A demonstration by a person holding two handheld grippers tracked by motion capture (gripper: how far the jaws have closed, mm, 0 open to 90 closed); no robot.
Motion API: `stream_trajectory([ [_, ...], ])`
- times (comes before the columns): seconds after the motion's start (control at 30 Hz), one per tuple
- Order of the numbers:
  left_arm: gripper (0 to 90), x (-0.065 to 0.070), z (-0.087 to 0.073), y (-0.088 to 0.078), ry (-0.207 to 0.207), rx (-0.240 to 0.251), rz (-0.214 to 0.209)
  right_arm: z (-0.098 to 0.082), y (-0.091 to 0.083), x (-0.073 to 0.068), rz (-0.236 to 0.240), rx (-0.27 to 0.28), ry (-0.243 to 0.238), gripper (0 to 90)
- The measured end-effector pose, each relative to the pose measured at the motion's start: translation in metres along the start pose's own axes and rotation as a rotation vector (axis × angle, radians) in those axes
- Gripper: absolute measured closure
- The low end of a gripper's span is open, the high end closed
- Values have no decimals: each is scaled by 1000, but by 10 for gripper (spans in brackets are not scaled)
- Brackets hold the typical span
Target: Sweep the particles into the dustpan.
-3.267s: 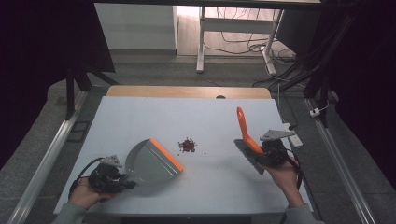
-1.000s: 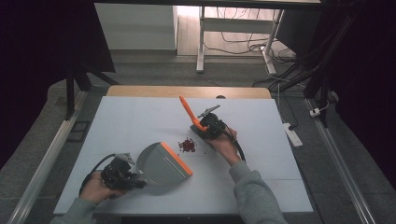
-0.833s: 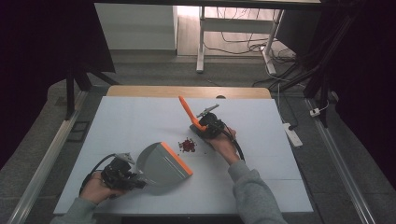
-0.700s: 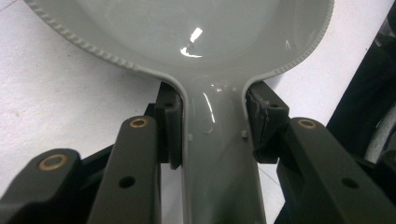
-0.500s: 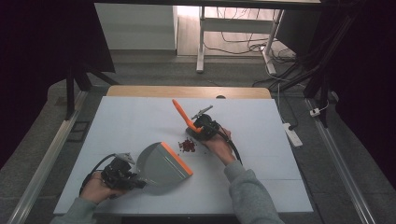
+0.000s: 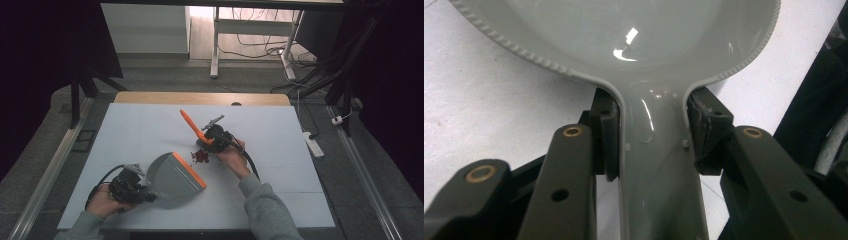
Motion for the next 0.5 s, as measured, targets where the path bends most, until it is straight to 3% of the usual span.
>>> stream_trajectory([
  [0.5, 619, 1, 0, 2, 10, -9, 3, 1, 0, -12, 21, 9, -12, 777],
])
Point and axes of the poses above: each handheld gripper's, and its own axes: y roughly forward along the jaws, z roughly out of its top, x roughly to its right, the point moved 10 cm from there along y, roughly forward along the jaws, and after that the axes turned 4 degrees about -y, right-handed, at the moved point
